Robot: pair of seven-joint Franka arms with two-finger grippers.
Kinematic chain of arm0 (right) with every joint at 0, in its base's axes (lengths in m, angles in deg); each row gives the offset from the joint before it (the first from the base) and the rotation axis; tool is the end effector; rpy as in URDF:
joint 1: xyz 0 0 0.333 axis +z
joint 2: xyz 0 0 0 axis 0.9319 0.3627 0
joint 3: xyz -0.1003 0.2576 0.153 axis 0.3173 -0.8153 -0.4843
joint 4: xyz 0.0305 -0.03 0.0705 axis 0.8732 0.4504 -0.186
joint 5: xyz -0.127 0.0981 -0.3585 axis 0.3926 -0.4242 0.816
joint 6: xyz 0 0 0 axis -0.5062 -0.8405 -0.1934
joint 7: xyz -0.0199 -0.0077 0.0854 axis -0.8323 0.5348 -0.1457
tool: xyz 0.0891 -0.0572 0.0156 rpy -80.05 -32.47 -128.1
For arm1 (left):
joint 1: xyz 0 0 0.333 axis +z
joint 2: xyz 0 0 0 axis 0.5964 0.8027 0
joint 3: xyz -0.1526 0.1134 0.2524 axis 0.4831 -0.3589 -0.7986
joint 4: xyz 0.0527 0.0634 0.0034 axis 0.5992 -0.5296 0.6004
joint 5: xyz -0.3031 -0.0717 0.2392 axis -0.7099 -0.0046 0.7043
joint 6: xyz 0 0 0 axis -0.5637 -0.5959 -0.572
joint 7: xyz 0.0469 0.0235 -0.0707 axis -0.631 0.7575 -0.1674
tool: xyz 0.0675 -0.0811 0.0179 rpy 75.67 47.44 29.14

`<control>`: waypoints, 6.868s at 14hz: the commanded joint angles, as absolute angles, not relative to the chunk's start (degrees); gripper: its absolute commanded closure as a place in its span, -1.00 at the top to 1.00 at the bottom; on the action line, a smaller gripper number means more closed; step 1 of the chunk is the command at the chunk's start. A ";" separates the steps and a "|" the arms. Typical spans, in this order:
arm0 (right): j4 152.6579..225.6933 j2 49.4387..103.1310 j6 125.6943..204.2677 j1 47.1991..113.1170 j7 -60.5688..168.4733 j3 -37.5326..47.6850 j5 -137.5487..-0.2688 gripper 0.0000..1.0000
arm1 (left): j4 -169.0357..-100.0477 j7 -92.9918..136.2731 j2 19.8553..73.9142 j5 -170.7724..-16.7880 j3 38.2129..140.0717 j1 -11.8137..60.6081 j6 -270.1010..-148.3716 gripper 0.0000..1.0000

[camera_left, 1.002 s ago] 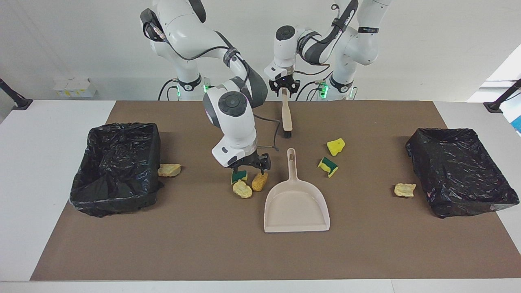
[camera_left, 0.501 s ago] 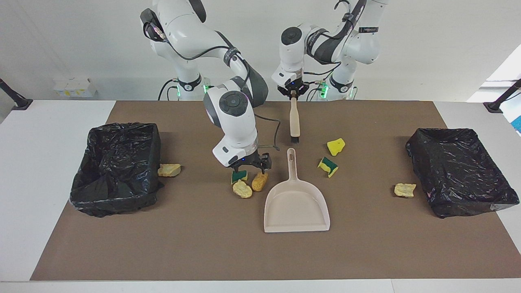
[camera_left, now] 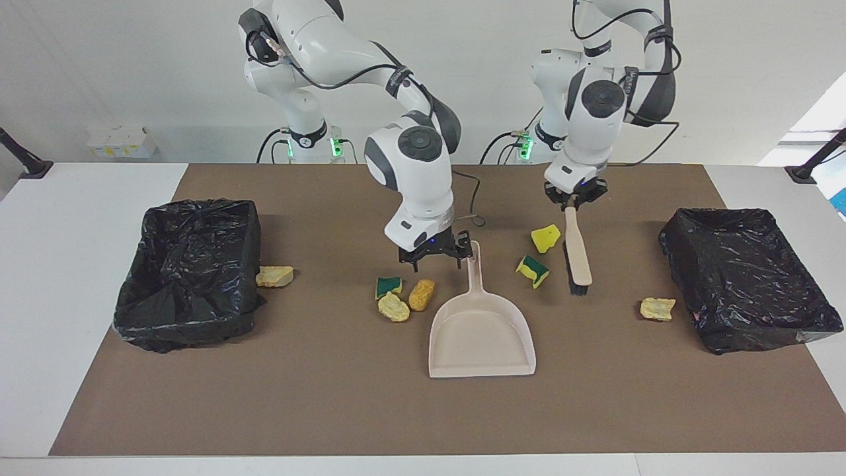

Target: Sweep and dump trash in bin

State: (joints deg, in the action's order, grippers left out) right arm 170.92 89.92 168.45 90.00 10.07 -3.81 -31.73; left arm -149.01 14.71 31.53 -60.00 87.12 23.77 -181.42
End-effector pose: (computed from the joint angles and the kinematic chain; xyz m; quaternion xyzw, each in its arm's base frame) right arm 0.5853 0.3982 0.4027 -0.9974 -0.0185 -0.0456 0.0521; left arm 0.4905 -0.1103 0.4295 -0.9924 0.0769 0.0525 0.0805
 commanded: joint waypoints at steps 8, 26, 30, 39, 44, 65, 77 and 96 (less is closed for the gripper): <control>173.22 94.34 174.03 95.72 -1.34 -3.89 -19.78 1.00 | -136.52 8.13 46.57 -43.43 88.05 39.86 -188.62 -1.00; 172.78 90.83 170.26 89.66 16.47 -4.24 -20.92 -1.00 | -141.80 7.68 41.58 -63.01 88.84 23.88 -169.65 -1.00; 173.05 88.90 165.43 87.20 30.89 -4.25 -24.17 -1.00 | -142.15 12.23 35.35 -63.19 88.75 22.38 -165.79 -1.00; 173.22 87.93 161.56 86.22 78.07 -4.16 -23.20 -1.00 | -162.53 45.82 22.59 -64.24 88.84 21.67 -173.32 -1.00; 175.95 86.52 159.18 84.99 95.41 -4.16 -23.12 -1.00 | -162.98 45.14 26.53 -69.52 88.93 21.32 -179.38 -1.00; 176.57 89.42 164.54 85.08 103.35 -4.25 -21.00 -1.00 | -145.32 25.44 38.06 -83.23 88.75 3.92 -180.22 -1.00; 177.00 86.96 161.73 83.68 103.52 -4.16 -21.00 -1.00 | -146.89 59.34 34.45 -81.83 88.22 7.96 -168.23 -1.00; 187.11 82.65 167.70 83.76 107.57 -4.25 -16.08 -1.00 | -154.56 65.46 35.58 -89.12 88.66 -0.65 -192.58 -1.00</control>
